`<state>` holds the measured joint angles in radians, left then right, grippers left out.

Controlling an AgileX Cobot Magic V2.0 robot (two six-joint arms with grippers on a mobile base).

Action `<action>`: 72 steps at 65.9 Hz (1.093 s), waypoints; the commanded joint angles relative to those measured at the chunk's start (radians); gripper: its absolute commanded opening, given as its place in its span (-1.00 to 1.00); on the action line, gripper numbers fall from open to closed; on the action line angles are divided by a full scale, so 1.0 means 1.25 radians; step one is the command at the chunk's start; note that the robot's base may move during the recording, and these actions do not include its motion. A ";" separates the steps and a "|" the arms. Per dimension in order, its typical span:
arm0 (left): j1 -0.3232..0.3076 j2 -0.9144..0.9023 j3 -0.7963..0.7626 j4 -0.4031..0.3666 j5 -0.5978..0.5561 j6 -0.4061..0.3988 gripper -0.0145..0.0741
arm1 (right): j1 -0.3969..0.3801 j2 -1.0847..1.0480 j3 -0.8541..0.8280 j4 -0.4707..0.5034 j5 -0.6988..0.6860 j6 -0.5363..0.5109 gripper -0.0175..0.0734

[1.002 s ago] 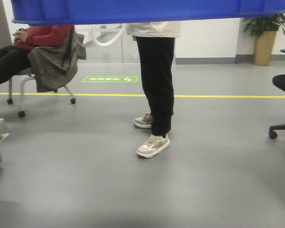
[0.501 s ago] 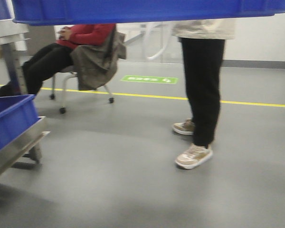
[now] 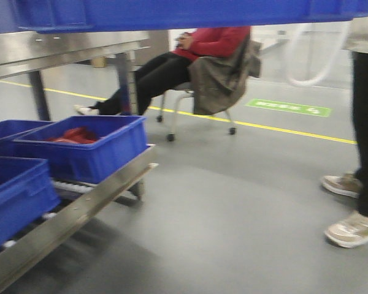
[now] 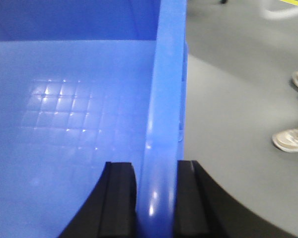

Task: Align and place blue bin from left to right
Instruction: 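Keep holding the bin while driving toward another bin shelf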

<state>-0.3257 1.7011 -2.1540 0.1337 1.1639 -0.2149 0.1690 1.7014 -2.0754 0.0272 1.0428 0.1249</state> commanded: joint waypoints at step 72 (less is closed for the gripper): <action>0.002 -0.022 -0.012 0.027 -0.045 0.016 -0.92 | -0.004 -0.021 -0.014 -0.022 -0.086 -0.010 -0.95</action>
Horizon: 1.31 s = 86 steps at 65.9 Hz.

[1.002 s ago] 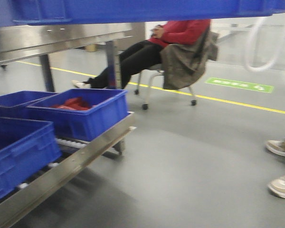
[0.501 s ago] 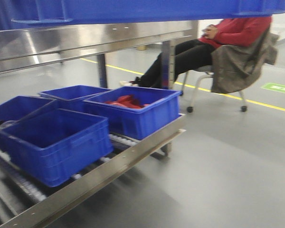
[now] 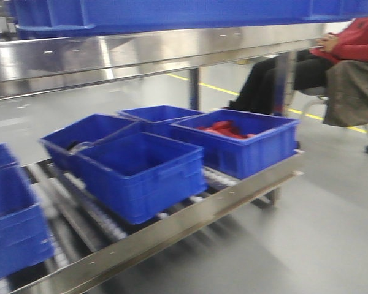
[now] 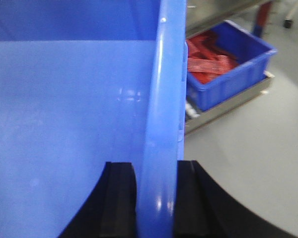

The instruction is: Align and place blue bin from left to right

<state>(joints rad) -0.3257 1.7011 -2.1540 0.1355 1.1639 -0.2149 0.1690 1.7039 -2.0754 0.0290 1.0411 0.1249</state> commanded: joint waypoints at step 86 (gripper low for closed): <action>0.002 -0.022 -0.012 0.026 -0.045 0.016 -0.92 | -0.004 -0.023 -0.014 -0.023 -0.085 -0.010 -0.95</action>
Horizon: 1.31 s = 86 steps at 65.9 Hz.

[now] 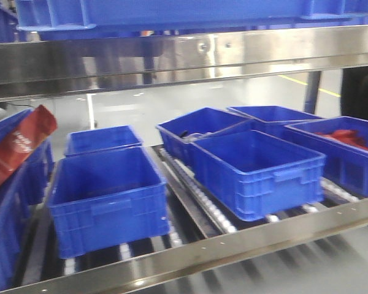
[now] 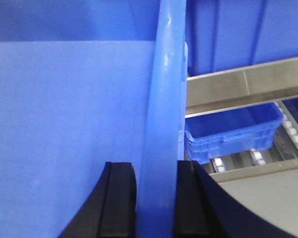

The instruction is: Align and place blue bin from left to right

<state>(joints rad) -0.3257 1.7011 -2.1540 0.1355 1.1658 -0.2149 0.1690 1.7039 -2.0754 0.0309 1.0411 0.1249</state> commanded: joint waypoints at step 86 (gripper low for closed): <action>0.002 -0.022 -0.012 0.026 -0.047 0.016 -0.92 | -0.004 -0.023 -0.014 -0.025 -0.085 -0.010 -0.95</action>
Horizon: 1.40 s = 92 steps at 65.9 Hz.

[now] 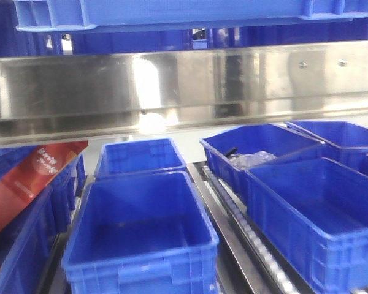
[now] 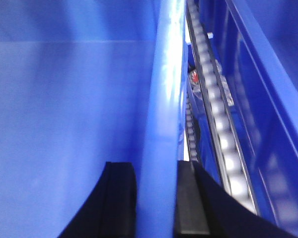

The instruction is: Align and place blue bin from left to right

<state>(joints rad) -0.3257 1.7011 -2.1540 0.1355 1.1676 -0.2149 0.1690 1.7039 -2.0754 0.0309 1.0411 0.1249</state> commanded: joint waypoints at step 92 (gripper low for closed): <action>0.002 -0.022 -0.012 0.026 -0.048 0.016 -0.92 | -0.004 -0.023 -0.014 -0.025 -0.085 -0.010 -0.95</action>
<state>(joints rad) -0.3257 1.7011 -2.1540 0.1355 1.1676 -0.2149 0.1690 1.7039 -2.0754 0.0307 1.0405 0.1249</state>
